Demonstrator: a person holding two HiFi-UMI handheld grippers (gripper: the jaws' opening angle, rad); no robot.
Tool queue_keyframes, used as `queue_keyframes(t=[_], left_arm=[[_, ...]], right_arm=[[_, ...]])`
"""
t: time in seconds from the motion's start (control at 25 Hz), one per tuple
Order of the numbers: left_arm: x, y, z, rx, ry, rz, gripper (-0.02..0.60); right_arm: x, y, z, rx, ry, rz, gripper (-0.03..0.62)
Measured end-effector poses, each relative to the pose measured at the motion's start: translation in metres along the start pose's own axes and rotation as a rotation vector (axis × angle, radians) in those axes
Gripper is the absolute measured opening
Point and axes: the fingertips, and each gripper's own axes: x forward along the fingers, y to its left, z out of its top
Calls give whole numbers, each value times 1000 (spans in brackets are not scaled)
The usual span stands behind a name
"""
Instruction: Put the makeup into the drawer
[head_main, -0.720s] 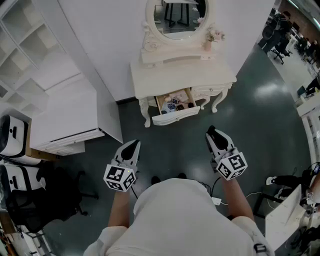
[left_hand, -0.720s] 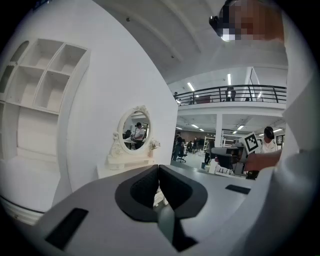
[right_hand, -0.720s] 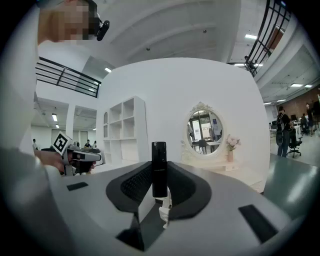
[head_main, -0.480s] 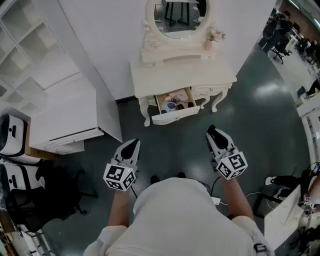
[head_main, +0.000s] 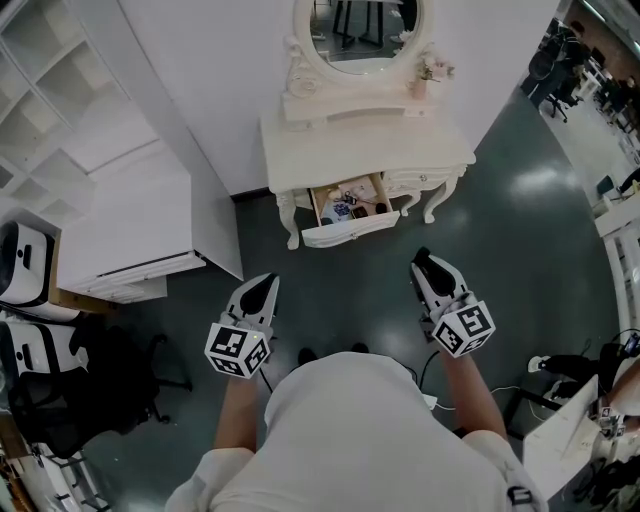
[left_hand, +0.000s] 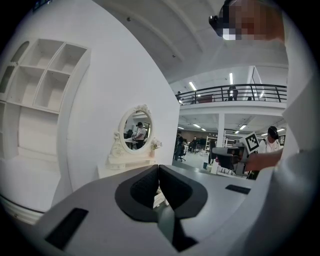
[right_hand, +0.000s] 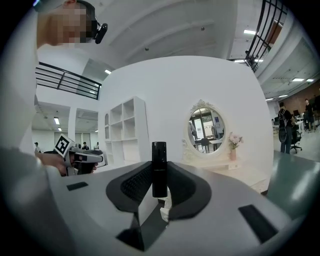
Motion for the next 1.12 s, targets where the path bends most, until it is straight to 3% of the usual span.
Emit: queue_keyframes(t=[1.12], left_arm=[[40,-73,-16,-39,16,148,17]], right_arm=[[-22,-81,-16,-11,68,138,104]])
